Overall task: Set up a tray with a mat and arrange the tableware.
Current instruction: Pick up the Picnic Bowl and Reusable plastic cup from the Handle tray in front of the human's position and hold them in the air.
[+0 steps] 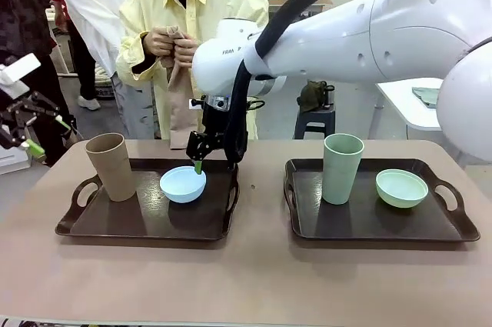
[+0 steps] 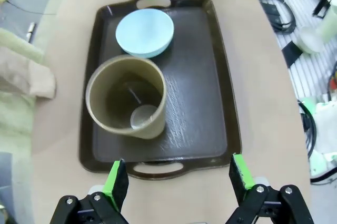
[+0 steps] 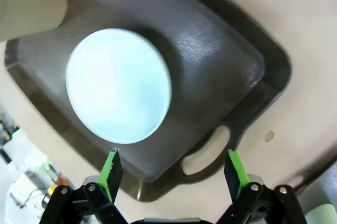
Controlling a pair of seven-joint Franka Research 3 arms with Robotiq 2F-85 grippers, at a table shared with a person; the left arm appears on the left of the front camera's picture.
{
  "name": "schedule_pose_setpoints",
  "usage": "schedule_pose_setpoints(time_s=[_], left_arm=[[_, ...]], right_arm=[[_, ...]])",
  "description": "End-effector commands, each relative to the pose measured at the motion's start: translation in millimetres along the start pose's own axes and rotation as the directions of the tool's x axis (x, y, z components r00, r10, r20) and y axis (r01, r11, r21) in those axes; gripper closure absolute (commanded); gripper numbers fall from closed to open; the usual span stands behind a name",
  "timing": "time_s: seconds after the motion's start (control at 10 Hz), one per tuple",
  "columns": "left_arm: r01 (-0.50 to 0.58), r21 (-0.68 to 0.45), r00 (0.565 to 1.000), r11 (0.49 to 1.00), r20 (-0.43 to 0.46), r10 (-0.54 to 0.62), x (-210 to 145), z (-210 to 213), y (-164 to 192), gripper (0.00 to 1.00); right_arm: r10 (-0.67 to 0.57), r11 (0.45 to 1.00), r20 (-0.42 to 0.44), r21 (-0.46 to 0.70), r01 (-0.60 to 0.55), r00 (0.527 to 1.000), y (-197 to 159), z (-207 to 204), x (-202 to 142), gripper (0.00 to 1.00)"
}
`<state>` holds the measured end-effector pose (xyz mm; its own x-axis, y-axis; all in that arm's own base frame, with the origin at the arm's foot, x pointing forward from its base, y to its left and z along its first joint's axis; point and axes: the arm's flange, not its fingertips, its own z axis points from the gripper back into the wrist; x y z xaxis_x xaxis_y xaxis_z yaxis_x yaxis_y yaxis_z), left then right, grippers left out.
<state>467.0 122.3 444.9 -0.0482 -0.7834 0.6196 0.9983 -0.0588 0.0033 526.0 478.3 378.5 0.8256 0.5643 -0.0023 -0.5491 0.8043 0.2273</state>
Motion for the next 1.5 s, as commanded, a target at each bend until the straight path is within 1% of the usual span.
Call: schedule_pose_setpoints(time_s=[0.0, 0.1, 0.2, 0.3, 0.4, 0.5, 0.6, 0.7, 0.8, 1.1, 1.2, 1.3, 1.4], left_arm=[[0.021, -0.065, 0.989, 0.998, 0.147, -0.011, -38, -12, 8, 0.0], [0.016, -0.081, 0.983, 0.997, 0.184, -0.001, -47, -22, 13, 0.0], [0.039, -0.082, 0.969, 0.996, 0.246, -0.018, -52, -32, 15, 0.0], [0.065, -0.084, 0.956, 0.994, 0.292, -0.037, -56, -41, 20, 0.0], [0.088, -0.094, 0.949, 0.992, 0.31, -0.055, -58, -47, 20, 0.0], [0.087, -0.093, 0.942, 0.992, 0.332, -0.052, -63, -46, 22, 0.0], [0.072, -0.087, 0.933, 0.994, 0.357, -0.037, -62, -48, 20, 0.0], [0.04, -0.079, 0.939, 0.996, 0.344, -0.011, -62, -44, 17, 0.0], [0.058, -0.107, 0.949, 0.993, 0.314, -0.021, -58, -56, 18, 0.0], [0.058, -0.107, 0.949, 0.993, 0.314, -0.021, -58, -56, 18, 0.0], [0.058, -0.107, 0.949, 0.993, 0.314, -0.021, -58, -56, 18, 0.0], [0.059, -0.107, 0.946, 0.993, 0.324, -0.021, -57, -56, 19, 0.0], [0.008, -0.102, 0.934, 0.995, 0.357, 0.029, -57, -56, 26, 0.0]], right_arm=[[-0.075, 0.99, 0.068, -0.112, 0.082, 0.995, 13, -10, -7, 0.0], [-0.081, 0.986, 0.089, -0.136, 0.093, 0.993, 18, -14, -9, 0.0], [-0.095, 0.984, 0.119, -0.142, 0.112, 0.988, 23, -17, -12, 0.0], [-0.131, 0.976, 0.147, -0.155, 0.154, 0.98, 27, -20, -14, 0.0], [-0.157, 0.968, 0.159, -0.171, 0.184, 0.975, 32, -23, -17, 0.0], [-0.181, 0.961, 0.171, -0.179, 0.211, 0.969, 33, -25, -20, 0.0], [-0.18, 0.967, 0.171, -0.15, 0.206, 0.969, 33, -24, -28, 0.0], [-0.137, 0.979, 0.136, -0.133, 0.155, 0.981, 35, -23, -2, 0.0], [-0.137, 0.979, 0.136, -0.133, 0.155, 0.981, 35, -23, -2, 0.0], [-0.137, 0.979, 0.136, -0.133, 0.155, 0.981, 35, -23, -2, 0.0], [-0.149, 0.977, 0.144, -0.131, 0.168, 0.978, 37, -23, -4, 0.0], [-0.198, 0.957, 0.171, -0.179, 0.228, 0.965, 40, -26, -1, 0.0], [-0.246, 0.937, 0.188, -0.207, 0.283, 0.951, 39, -29, 1, 0.0]])
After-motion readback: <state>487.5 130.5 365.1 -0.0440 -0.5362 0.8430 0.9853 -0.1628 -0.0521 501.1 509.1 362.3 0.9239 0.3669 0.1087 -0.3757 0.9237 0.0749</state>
